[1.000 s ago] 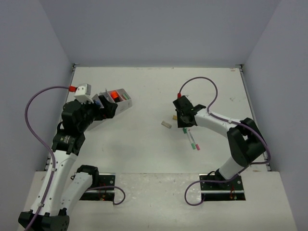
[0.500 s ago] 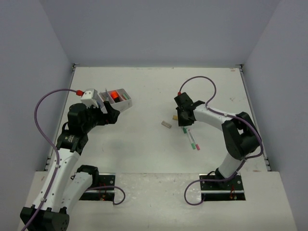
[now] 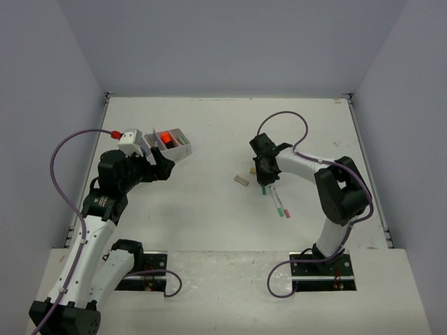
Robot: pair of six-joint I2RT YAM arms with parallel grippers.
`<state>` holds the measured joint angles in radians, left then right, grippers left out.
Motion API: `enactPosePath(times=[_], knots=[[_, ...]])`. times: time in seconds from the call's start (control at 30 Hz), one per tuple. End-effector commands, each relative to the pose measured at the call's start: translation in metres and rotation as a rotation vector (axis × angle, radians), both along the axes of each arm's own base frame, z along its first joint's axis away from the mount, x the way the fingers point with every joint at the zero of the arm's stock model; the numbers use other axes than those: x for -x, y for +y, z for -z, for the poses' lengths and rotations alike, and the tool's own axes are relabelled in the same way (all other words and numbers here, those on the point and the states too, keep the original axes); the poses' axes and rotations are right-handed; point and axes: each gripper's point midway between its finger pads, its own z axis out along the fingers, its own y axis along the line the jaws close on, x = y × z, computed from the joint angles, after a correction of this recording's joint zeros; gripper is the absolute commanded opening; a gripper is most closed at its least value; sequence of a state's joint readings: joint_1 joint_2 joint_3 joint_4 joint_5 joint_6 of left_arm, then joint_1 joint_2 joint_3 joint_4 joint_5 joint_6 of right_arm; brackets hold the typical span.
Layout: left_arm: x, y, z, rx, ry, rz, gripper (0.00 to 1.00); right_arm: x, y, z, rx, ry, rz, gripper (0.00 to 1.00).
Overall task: Sort the stationery into containers
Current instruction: Pick up the pen from the center of the board, then place the pen in the storage box.
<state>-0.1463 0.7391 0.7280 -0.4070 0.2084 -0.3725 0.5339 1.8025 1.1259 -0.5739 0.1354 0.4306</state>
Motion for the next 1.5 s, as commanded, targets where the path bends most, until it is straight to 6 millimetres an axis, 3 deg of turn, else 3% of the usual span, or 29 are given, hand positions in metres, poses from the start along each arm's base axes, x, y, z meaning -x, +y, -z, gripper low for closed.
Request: enactPosePath(times=[0.0,0.1,0.17,0.33,0.43,0.53,0.6,0.73,0.87,0.93,1.2,1.27,1.3,1.37,1.4,1.43,1.47], knots=[[0.001,-0.008,-0.011,-0.002,-0.043,0.059,1.00,0.004,-0.003,-0.011,0.000,-0.001,0.034,0.03],[0.002,-0.017,-0.015,0.039,-0.045,0.097,1.00,0.002,-0.005,-0.039,-0.039,-0.088,0.059,0.01],[0.001,-0.027,-0.023,0.094,-0.054,0.137,1.00,0.000,0.002,-0.076,-0.111,-0.179,0.040,0.00],[0.008,-0.075,-0.053,0.314,-0.116,0.373,1.00,0.011,0.042,-0.144,-0.343,-0.376,-0.165,0.00],[0.027,-0.110,-0.075,0.461,-0.164,0.570,1.00,0.053,0.096,-0.189,-0.587,-0.520,-0.463,0.00],[0.047,-0.146,-0.100,0.511,-0.257,0.747,1.00,0.093,0.124,-0.226,-0.750,-0.644,-0.655,0.00],[0.056,-0.167,-0.099,0.507,-0.259,0.813,1.00,0.114,0.133,-0.242,-0.829,-0.674,-0.725,0.00],[0.062,-0.177,-0.104,0.524,-0.302,0.853,0.99,0.135,0.141,-0.266,-0.933,-0.696,-0.822,0.00],[0.062,-0.179,-0.101,0.531,-0.290,0.854,0.74,0.148,0.144,-0.278,-0.982,-0.707,-0.877,0.00],[0.065,-0.181,-0.100,0.546,-0.273,0.866,0.67,0.149,0.145,-0.278,-0.986,-0.704,-0.882,0.00],[0.074,-0.188,-0.108,0.578,-0.277,0.921,0.01,0.146,0.147,-0.287,-0.985,-0.731,-0.879,0.00],[0.072,-0.188,-0.109,0.554,-0.283,0.914,0.00,0.142,0.145,-0.288,-0.971,-0.746,-0.866,0.01],[0.068,-0.188,-0.109,0.530,-0.282,0.901,0.00,0.141,0.143,-0.289,-0.965,-0.755,-0.855,0.04],[0.052,-0.185,-0.107,0.455,-0.272,0.825,0.00,0.129,0.137,-0.286,-0.925,-0.789,-0.779,0.60],[0.033,-0.178,-0.104,0.389,-0.258,0.720,0.00,0.123,0.132,-0.285,-0.902,-0.802,-0.741,0.83],[0.007,-0.162,-0.096,0.290,-0.216,0.548,0.00,0.120,0.128,-0.282,-0.880,-0.807,-0.710,0.99],[-0.028,-0.121,-0.060,0.134,-0.094,0.234,0.00,0.109,0.119,-0.280,-0.833,-0.831,-0.635,0.99]])
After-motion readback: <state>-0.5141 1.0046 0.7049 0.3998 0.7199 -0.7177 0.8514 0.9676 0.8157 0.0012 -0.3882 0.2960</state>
